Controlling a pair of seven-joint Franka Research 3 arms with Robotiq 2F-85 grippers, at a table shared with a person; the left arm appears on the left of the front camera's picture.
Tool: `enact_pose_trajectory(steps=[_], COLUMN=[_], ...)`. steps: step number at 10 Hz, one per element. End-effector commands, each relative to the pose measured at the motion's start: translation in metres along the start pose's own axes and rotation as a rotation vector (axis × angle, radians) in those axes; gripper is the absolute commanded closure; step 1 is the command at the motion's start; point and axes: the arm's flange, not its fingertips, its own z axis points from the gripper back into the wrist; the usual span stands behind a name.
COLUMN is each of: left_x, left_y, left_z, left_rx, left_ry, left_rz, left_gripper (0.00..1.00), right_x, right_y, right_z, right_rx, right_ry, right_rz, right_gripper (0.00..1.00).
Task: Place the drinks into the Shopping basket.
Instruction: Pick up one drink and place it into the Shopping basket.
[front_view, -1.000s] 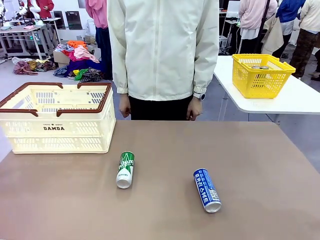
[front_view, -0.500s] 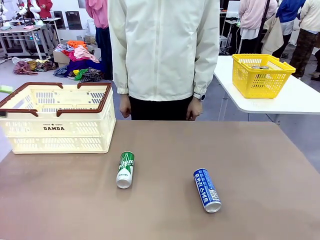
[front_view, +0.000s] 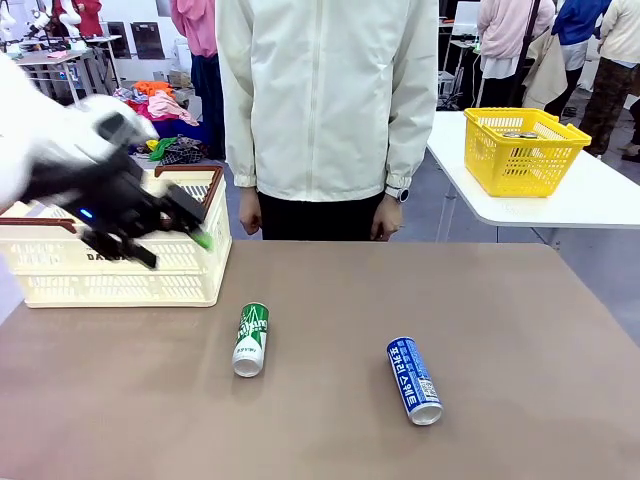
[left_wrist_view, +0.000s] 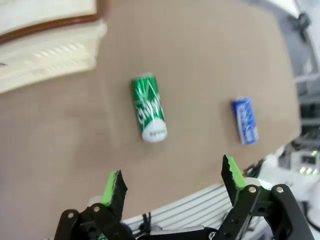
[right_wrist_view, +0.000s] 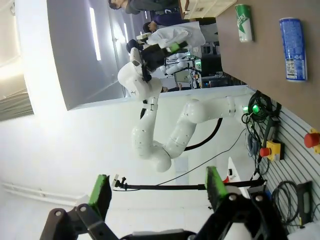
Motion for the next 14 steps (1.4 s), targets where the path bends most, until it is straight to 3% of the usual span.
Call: enact_pose_trajectory(steps=[1, 2, 3, 6, 11, 14], left_x=[-0.022, -0.018, -0.013, -0.013, -0.004, 0.003], left_y=[-0.005, -0.01, -0.016, -0.016, -0.037, -0.031], left_z=[-0.034, -0.054, -0.025, -0.025, -0.114, -0.164], left_rx=[0.033, 0.045, 0.031, 0.031, 0.203, 0.296], left_ry=[0.106, 0.082, 0.064, 0.064, 0.216, 0.188], left_rz=[-0.065, -0.057, -0.05, -0.05, -0.009, 0.086], left_gripper=[0.0, 0.0, 0.0, 0.0, 0.0, 0.0], right_x=[0.001, 0.001, 0.001, 0.001, 0.001, 0.001], right_y=[0.007, 0.007, 0.007, 0.007, 0.007, 0.007], right_z=[-0.001, -0.001, -0.001, -0.001, -0.001, -0.001], right_rx=[0.01, 0.01, 0.01, 0.01, 0.01, 0.01], right_ry=[-0.005, -0.005, -0.005, -0.005, -0.005, -0.005], right_rz=[-0.02, -0.02, -0.02, -0.02, -0.02, -0.02], right_gripper=[0.0, 0.0, 0.0, 0.0, 0.0, 0.0])
